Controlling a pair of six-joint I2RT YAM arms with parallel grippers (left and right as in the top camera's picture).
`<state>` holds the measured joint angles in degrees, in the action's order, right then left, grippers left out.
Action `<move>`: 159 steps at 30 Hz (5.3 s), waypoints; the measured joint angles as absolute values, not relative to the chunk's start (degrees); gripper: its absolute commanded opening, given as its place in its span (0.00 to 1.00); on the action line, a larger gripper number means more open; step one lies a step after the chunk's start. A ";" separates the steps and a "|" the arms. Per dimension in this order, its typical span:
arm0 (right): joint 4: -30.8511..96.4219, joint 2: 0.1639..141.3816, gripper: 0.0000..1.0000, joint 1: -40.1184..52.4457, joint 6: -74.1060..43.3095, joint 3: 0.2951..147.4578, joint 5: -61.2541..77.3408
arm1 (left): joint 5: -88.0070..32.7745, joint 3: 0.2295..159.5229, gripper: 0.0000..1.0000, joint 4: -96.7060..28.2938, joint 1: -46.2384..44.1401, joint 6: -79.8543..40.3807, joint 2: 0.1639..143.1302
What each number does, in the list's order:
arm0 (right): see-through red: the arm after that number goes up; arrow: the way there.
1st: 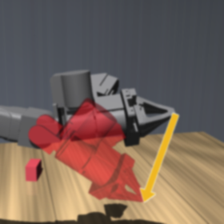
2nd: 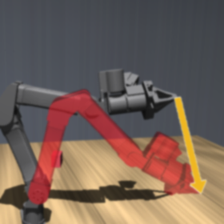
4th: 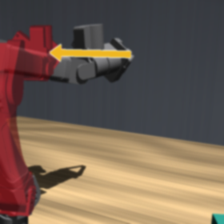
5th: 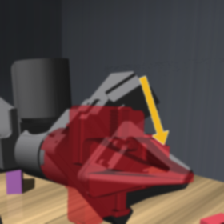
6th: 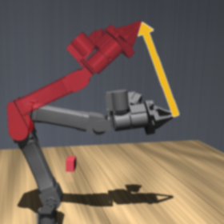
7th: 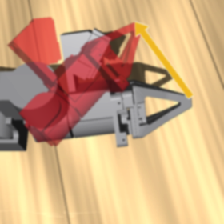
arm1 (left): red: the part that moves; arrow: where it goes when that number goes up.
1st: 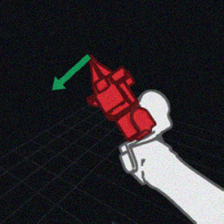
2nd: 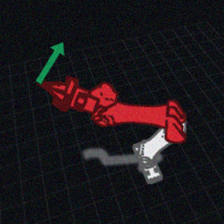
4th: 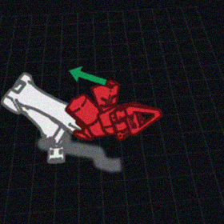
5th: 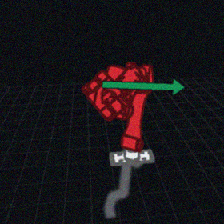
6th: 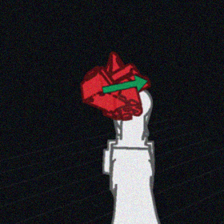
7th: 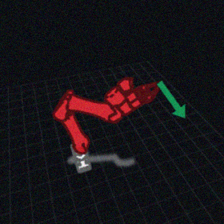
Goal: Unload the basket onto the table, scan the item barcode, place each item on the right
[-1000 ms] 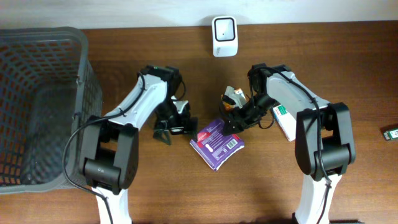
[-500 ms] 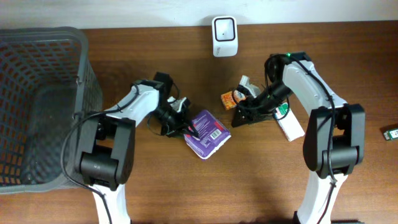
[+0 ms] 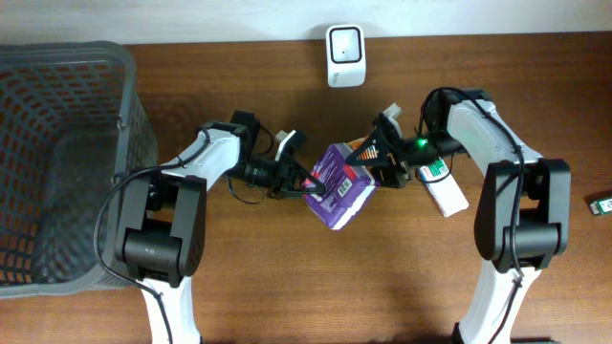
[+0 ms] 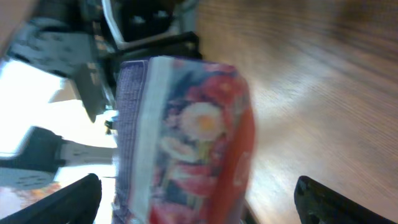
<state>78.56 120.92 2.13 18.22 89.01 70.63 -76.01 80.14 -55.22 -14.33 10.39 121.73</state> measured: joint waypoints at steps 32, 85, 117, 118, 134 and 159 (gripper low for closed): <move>86.04 120.90 0.99 26.37 -20.01 107.04 -9.72 | -24.29 106.89 0.99 -73.71 -14.31 -4.08 121.84; 87.09 120.16 0.73 2.85 -8.29 98.78 12.82 | -17.06 106.96 0.99 -78.13 -14.28 -6.33 121.84; 8.08 129.45 0.04 7.31 -49.21 108.60 29.56 | -17.06 107.20 0.99 -76.18 -14.28 -6.55 121.84; 8.16 130.56 0.04 7.68 -50.09 108.60 27.88 | -17.06 107.20 0.99 -75.79 -14.28 -6.55 121.84; 46.28 109.65 0.04 -13.41 -47.55 109.91 9.04 | -17.06 107.26 0.99 -76.36 -14.28 -6.55 121.84; 92.29 88.47 0.99 -41.89 -25.19 109.60 5.06 | -17.06 107.26 0.99 -74.00 -14.33 -6.55 121.84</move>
